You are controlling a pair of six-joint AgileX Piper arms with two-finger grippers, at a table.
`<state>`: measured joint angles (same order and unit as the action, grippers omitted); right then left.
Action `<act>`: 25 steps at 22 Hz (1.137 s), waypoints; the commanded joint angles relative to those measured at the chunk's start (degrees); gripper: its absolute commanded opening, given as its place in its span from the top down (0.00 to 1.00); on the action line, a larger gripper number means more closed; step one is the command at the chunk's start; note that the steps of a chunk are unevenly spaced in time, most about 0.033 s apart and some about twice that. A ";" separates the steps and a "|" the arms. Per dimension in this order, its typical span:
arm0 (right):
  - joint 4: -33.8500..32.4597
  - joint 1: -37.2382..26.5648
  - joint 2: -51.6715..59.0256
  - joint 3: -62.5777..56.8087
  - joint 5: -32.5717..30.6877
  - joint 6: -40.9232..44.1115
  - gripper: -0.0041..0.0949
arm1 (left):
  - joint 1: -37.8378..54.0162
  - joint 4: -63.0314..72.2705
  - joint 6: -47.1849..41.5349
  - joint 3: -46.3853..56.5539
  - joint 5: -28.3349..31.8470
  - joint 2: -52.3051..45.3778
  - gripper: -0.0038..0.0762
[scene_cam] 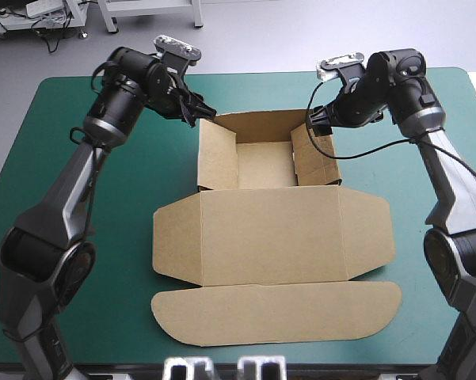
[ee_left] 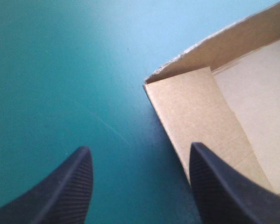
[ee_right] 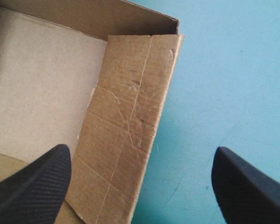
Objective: Fold the box
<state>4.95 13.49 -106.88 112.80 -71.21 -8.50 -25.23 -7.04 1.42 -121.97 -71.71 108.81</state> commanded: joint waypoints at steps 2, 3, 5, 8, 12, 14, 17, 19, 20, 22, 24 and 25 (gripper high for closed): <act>0.72 -0.35 3.66 1.89 -0.30 -1.01 0.23 | -0.02 1.23 4.68 1.01 -2.04 -10.46 0.75; 0.72 -0.35 3.38 1.89 -0.30 -1.01 0.23 | -0.02 0.97 5.54 2.68 -2.04 -12.44 0.86; 0.92 -0.35 2.37 1.89 -0.20 -1.01 0.23 | -0.02 -0.76 5.78 9.04 -2.04 -18.33 0.96; 0.95 -0.35 0.18 1.89 0.30 -1.01 0.23 | -0.02 -2.54 5.67 20.82 -2.04 -26.65 0.96; 0.95 -0.35 -2.78 1.89 0.04 -1.01 0.23 | -0.02 -1.56 3.02 34.64 -1.93 -33.95 0.96; 0.95 -0.35 -5.42 1.89 -0.28 -1.01 0.23 | -0.02 -0.97 2.05 43.21 -1.93 -37.28 0.96; 3.48 -0.35 -9.04 1.89 -0.28 -1.01 0.23 | -0.02 -1.11 -0.98 54.05 -0.54 -39.66 0.96; 5.26 -0.35 -10.56 1.89 -0.28 -1.13 0.29 | -0.02 -1.11 -2.29 56.23 1.60 -39.66 0.96; 5.31 -0.35 -10.83 1.89 -0.28 -1.27 0.34 | -0.02 -1.11 -2.41 56.51 2.28 -39.66 0.96; 5.21 -0.35 -11.72 1.89 -0.28 -1.48 0.55 | -0.02 -1.11 -2.41 56.65 3.14 -39.66 0.96; 4.98 -0.35 -11.73 1.89 -0.28 -2.31 0.71 | -0.02 -2.01 -2.41 56.65 3.53 -39.66 0.96; 4.98 -0.35 -11.73 1.89 -0.28 -2.54 0.77 | -0.02 -2.14 -2.31 56.65 3.71 -39.66 0.96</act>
<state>8.92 13.36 -121.85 113.08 -70.52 -9.96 -25.17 -8.10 -0.36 -64.06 -69.75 70.83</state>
